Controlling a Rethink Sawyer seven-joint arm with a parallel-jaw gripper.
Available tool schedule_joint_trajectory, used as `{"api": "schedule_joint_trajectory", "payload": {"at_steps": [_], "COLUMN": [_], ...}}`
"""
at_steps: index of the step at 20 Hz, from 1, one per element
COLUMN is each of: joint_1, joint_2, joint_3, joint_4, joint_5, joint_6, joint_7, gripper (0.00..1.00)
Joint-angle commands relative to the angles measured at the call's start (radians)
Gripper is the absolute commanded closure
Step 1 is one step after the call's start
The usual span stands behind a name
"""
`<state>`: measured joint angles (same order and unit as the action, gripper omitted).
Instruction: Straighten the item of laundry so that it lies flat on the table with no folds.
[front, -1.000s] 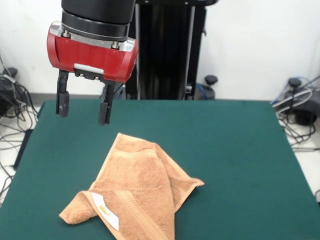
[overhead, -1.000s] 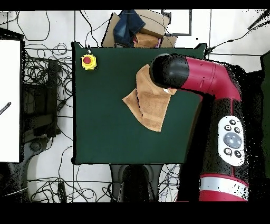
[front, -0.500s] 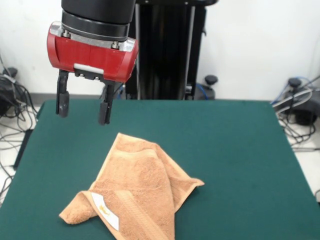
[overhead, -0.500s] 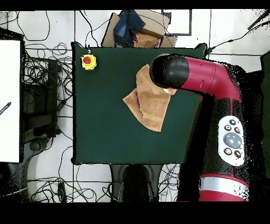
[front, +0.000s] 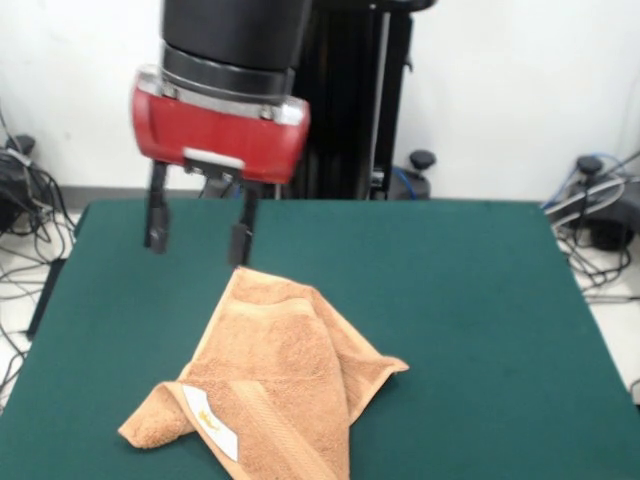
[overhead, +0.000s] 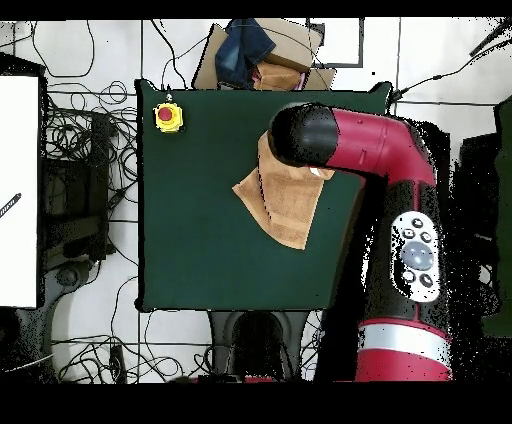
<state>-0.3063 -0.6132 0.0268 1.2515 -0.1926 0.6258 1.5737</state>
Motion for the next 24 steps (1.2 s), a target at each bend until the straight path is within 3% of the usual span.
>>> {"api": "schedule_joint_trajectory", "payload": {"at_steps": [1,6,20,24], "joint_1": [0.097,0.124,0.074,0.119], "joint_2": [0.120,0.150,0.219,0.247], "joint_3": [-0.062,-0.096,-0.067,-0.110], "joint_4": [0.095,0.107,0.128,0.104], "joint_5": [-0.031,0.009,0.042,0.061], "joint_6": [-0.133,-0.202,-0.360,-0.373], "joint_7": [0.298,0.318,0.253,0.294], "gripper": [0.00,0.00,0.00,0.00]}}
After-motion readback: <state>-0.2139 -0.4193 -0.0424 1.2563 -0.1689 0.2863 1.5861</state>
